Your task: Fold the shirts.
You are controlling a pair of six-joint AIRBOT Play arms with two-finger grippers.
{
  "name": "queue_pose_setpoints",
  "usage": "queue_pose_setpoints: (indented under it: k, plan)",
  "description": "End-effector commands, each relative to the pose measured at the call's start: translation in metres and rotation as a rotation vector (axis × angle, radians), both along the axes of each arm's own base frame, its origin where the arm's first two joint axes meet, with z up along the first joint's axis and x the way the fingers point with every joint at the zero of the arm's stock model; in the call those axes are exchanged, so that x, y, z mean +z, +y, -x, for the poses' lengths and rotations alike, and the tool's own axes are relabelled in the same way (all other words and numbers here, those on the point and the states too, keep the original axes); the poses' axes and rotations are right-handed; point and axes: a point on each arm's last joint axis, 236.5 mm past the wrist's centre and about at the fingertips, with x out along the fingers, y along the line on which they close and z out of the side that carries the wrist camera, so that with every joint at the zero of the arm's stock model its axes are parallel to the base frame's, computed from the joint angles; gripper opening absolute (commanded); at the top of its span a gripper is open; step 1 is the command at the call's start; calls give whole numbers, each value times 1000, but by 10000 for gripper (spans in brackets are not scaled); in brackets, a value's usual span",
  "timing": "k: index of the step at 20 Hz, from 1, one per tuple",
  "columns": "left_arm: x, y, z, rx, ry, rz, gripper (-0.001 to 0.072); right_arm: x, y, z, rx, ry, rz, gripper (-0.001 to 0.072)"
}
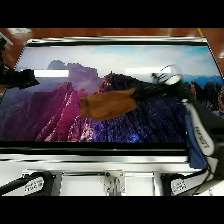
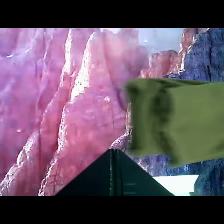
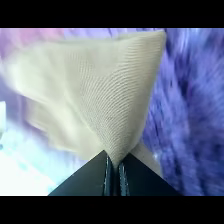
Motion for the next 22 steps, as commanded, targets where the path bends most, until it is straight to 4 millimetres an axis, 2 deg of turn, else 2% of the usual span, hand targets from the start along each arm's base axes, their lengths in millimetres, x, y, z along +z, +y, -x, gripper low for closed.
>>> queue_pose_setpoints:
  k: [1,3,5,7,9,12,15,20,22]
  plan:
    - [1,0,-3,-1,-13,-3,38,76,-121,-1,-172,-103,143,64]
    - [1,-2,-3,-12,-15,-7,38,121,-206,16,-388,-139,206,64]
    - [2,-4,-5,-25,-28,-14,38,156,-268,49,-543,-165,252,64]
    - [4,-8,-7,-35,-40,-17,38,173,-317,89,-682,-148,319,64]
    - [4,-14,-7,-50,-42,-18,38,176,-349,128,-758,-94,380,64]
    - [4,-25,-6,-102,-52,-34,38,160,-368,184,-776,67,442,64]
    - [4,-36,-5,-136,-56,-40,38,144,-363,225,-728,231,464,64]
    - [-2,-41,-6,-149,-44,-39,38,124,-357,279,-680,464,521,64]
    - [-7,-41,-8,-149,-31,-37,38,100,-345,302,-655,557,521,64]
